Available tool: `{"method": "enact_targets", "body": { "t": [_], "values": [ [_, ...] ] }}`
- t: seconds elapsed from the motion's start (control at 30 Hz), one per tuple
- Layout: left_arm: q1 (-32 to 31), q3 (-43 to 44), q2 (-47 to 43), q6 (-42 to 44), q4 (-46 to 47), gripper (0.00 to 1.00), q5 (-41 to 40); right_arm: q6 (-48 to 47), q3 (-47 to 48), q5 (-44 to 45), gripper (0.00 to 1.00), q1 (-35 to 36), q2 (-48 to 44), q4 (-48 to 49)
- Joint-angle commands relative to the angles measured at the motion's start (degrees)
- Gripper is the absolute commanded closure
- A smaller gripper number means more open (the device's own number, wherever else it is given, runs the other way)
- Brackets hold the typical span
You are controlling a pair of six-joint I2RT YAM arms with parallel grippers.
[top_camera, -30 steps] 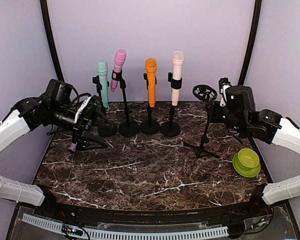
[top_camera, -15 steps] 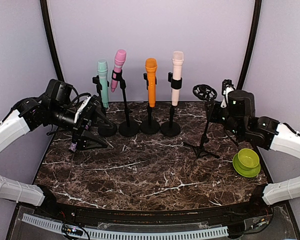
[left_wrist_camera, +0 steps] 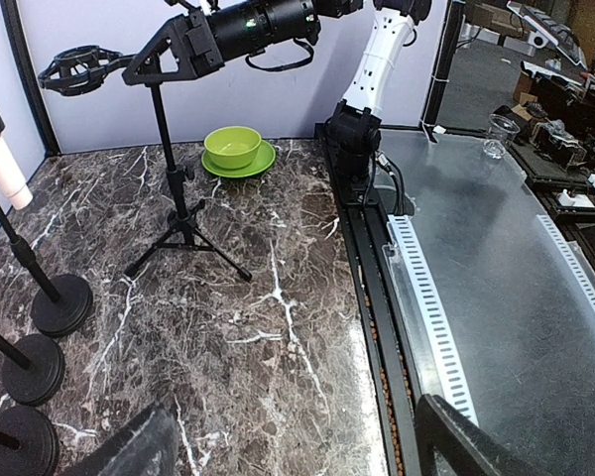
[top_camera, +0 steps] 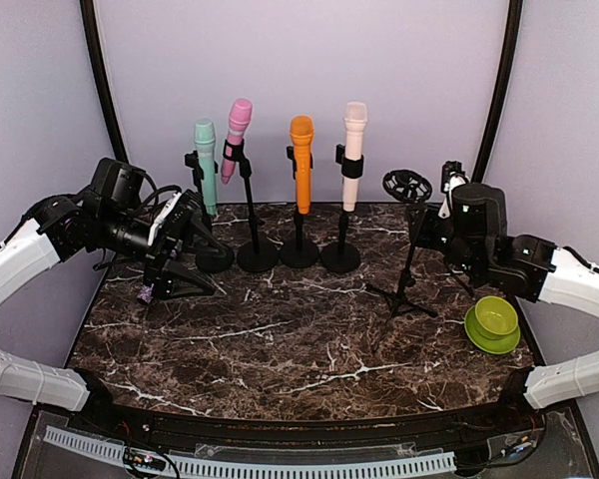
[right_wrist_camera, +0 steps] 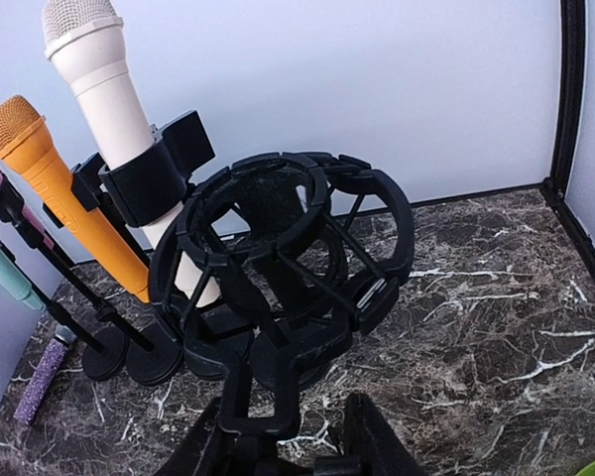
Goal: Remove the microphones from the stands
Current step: Unscrew the knob on the stand of the microphone stand.
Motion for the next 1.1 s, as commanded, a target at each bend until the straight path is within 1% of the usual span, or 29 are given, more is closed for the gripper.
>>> {"method": "enact_targets", "body": {
  "t": [0.0, 0.07, 0.1, 0.13, 0.2, 0.27, 0.33, 0.5, 0.57, 0.67, 0.77, 0.87, 1.0, 1.07],
  "values": [
    [0.4, 0.8, -0.9, 0.3, -1.5, 0.15, 0.4, 4.9, -3.0, -7.2, 0.44, 1.7, 5.8, -21.3],
    [0.4, 1.0, -1.1, 0.3, -1.7, 0.15, 0.2, 4.6, -1.0, -4.3, 0.25, 2.8, 3.9, -21.6],
    [0.5, 1.2, -1.1, 0.2, -1.9, 0.14, 0.2, 4.2, -0.1, -3.2, 0.18, 3.0, 2.3, -21.0],
    [0.4, 1.4, -1.1, 0.1, -2.0, 0.13, 0.0, 3.3, 0.4, -2.7, 0.13, 3.0, 0.4, -19.8],
    [0.4, 1.7, -0.9, -0.2, -2.1, 0.13, 0.0, 2.2, 1.0, -2.8, 0.08, 3.1, -2.8, -17.9],
    [0.6, 2.0, -0.7, -0.4, -2.0, 0.12, 0.1, 2.5, 1.1, -3.8, 0.08, 3.2, -4.1, -18.3],
    [0.7, 2.2, -0.5, -0.5, -2.0, 0.12, 0.1, 4.3, -0.1, -4.4, 0.10, 3.6, -4.3, -19.7],
    [0.7, 2.6, -0.2, -1.2, -1.4, 0.12, 0.7, 10.7, -7.0, -3.6, 0.17, 5.1, -5.9, -19.1],
    [0.7, 2.8, 0.0, -1.2, -1.6, 0.12, 0.7, 14.0, -8.1, -1.4, 0.20, 4.8, -6.3, -20.6],
    [0.7, 3.0, 0.1, -1.1, -1.9, 0.12, 0.7, 18.0, -7.4, 0.4, 0.21, 1.9, -6.5, -22.8],
    [0.7, 2.9, 0.2, -1.0, -1.7, 0.12, 0.9, 19.2, -3.6, -2.9, 0.20, -4.4, -5.8, -22.1],
    [0.7, 2.7, 0.1, -1.0, -1.6, 0.12, 1.1, 16.2, 3.1, -8.4, 0.18, -7.7, -3.3, -18.4],
    [0.7, 2.6, 0.0, -0.4, -1.9, 0.12, 0.9, 14.3, 15.8, -12.6, 0.17, -13.5, 4.6, -21.1],
    [0.7, 2.5, -0.1, -0.1, -2.0, 0.12, 0.9, 14.0, 21.6, -14.0, 0.18, -17.8, 9.7, -22.7]
  ]
}}
